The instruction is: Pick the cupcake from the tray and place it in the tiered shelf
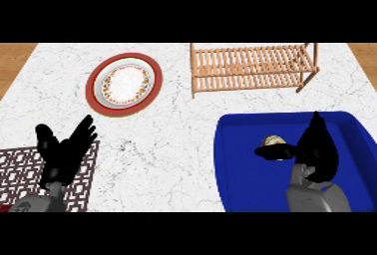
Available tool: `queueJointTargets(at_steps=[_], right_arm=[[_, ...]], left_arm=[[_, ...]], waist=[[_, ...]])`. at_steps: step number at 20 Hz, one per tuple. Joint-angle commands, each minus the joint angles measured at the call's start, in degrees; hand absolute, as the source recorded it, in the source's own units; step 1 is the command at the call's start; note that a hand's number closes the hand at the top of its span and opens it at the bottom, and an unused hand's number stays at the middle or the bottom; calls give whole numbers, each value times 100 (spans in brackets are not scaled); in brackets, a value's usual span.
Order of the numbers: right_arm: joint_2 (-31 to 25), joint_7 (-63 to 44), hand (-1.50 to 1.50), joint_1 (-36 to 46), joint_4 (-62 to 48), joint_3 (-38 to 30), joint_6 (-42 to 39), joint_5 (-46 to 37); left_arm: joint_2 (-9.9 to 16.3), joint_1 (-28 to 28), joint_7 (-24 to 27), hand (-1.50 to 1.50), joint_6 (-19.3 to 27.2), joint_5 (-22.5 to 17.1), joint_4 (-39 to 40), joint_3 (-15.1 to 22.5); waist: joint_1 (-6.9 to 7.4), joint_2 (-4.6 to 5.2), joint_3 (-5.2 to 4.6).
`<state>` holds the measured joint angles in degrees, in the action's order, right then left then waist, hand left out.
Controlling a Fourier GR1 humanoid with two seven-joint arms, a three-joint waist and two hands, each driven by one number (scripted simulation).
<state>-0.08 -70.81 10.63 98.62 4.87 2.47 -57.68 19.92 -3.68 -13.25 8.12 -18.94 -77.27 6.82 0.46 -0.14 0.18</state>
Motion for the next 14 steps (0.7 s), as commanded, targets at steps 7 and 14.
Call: queueJointTargets(at_steps=[7, 14], right_arm=[[7, -937, -150, 213, -907, -309, 281, -280], [7, -688, -150, 245, -1110, -270, 611, -365]], left_arm=[[-127, 80, 9, 0, -44, 122, 120, 17], [-240, -293, -83, 0, -35, 166, 494, -154]], waist=[[-22, 21, -19], [-58, 28, -20]])
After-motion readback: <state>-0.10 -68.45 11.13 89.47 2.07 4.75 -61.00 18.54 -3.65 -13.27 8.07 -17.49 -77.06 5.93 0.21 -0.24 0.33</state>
